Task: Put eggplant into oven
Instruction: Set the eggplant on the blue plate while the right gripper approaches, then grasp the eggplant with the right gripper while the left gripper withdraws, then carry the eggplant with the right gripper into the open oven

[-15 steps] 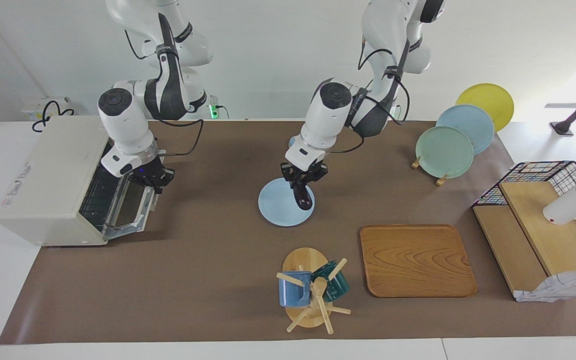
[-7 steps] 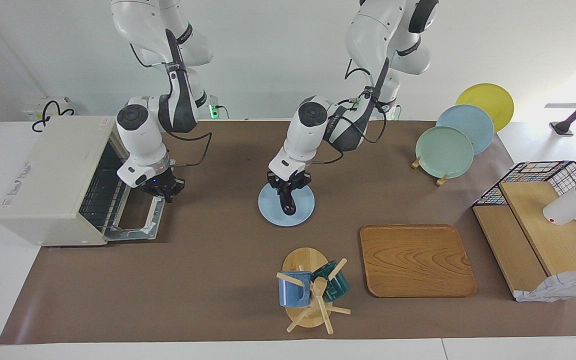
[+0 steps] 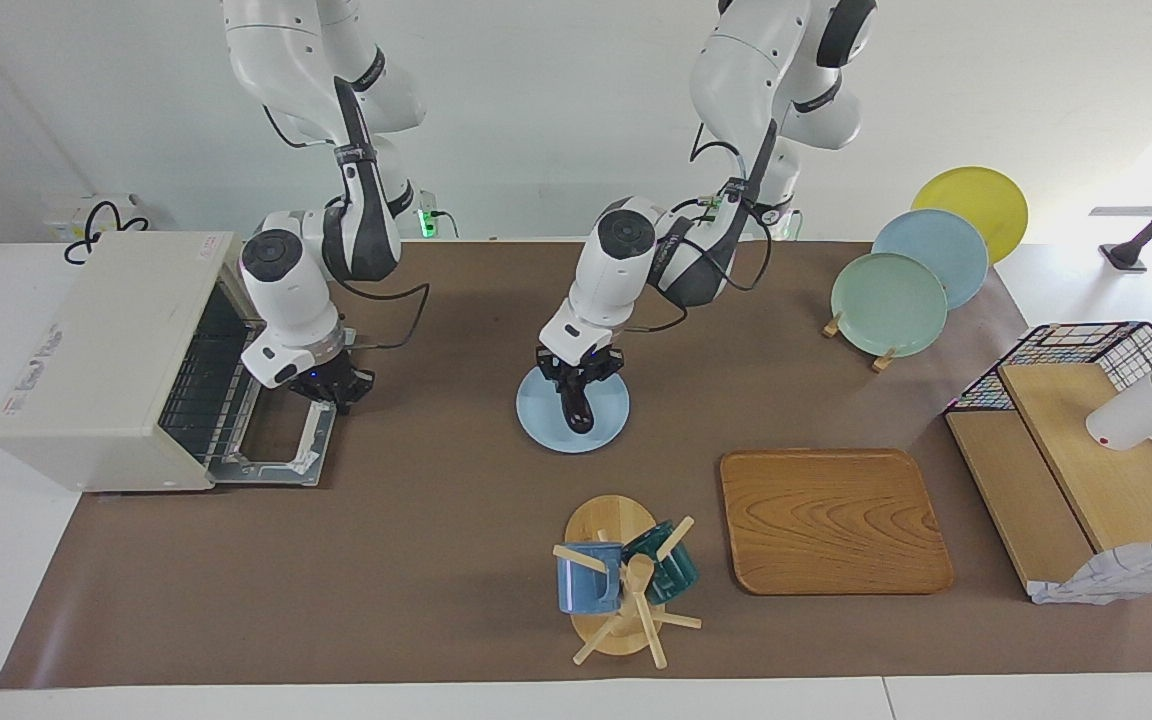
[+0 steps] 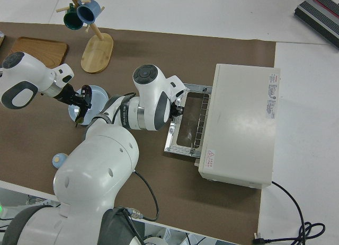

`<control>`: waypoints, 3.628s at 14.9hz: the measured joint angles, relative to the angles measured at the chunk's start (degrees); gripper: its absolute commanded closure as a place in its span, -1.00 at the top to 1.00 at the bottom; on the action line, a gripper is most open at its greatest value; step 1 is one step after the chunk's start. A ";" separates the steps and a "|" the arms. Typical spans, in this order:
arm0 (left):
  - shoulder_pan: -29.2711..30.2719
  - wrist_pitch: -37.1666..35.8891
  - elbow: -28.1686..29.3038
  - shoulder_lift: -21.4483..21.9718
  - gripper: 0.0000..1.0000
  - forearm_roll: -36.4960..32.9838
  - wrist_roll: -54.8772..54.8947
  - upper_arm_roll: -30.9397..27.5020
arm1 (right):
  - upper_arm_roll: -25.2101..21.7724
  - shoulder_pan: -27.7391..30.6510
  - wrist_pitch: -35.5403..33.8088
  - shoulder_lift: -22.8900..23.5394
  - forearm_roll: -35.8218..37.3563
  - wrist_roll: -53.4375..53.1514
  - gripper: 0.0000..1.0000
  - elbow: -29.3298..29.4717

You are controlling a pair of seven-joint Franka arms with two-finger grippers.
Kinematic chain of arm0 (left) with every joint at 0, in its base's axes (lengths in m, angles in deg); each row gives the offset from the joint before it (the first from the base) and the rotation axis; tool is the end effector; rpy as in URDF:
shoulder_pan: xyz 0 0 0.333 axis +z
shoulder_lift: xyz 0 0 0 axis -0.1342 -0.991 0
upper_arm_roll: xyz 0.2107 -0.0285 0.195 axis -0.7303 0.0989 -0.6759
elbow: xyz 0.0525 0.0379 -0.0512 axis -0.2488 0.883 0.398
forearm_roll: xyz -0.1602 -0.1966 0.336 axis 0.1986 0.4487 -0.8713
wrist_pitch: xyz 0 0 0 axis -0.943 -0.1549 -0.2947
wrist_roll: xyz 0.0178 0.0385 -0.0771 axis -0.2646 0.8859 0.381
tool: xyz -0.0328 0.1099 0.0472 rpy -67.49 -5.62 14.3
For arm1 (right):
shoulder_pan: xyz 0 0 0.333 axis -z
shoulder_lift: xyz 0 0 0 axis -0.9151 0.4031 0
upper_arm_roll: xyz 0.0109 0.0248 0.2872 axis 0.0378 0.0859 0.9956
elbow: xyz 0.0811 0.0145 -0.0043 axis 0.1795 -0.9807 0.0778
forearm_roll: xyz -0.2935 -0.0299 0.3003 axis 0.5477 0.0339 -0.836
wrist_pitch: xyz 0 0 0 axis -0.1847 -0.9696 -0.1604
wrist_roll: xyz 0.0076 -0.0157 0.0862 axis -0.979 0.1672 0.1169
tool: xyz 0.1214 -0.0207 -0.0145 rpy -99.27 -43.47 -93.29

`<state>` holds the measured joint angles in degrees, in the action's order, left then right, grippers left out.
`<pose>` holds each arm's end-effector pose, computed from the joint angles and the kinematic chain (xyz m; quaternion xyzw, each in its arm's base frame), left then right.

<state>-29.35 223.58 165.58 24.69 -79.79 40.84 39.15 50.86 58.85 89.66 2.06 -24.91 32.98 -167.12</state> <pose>0.4833 -0.4606 0.2697 0.9949 -0.0021 -0.0073 0.1002 0.5467 0.0209 0.2334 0.9997 -0.0121 0.0199 0.0061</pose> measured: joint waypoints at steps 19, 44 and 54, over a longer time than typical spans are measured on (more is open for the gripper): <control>26.79 -24.16 -6.39 12.71 1.00 -5.40 25.54 -2.01 | -0.32 -31.48 -26.75 16.06 -1.94 -33.85 0.43 42.08; 31.26 -48.78 -10.03 24.27 1.00 -6.25 33.36 -2.69 | -1.22 -38.16 -28.10 24.86 10.16 -36.19 -1.00 44.71; 31.25 -45.89 -11.03 24.27 1.00 -6.25 33.35 -2.78 | -2.31 -15.76 -38.78 8.01 10.60 -10.31 -1.00 33.07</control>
<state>1.90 177.68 154.55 48.96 -86.04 74.19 36.37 48.55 43.09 50.89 10.07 -14.31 22.67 -134.05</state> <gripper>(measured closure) 0.000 0.974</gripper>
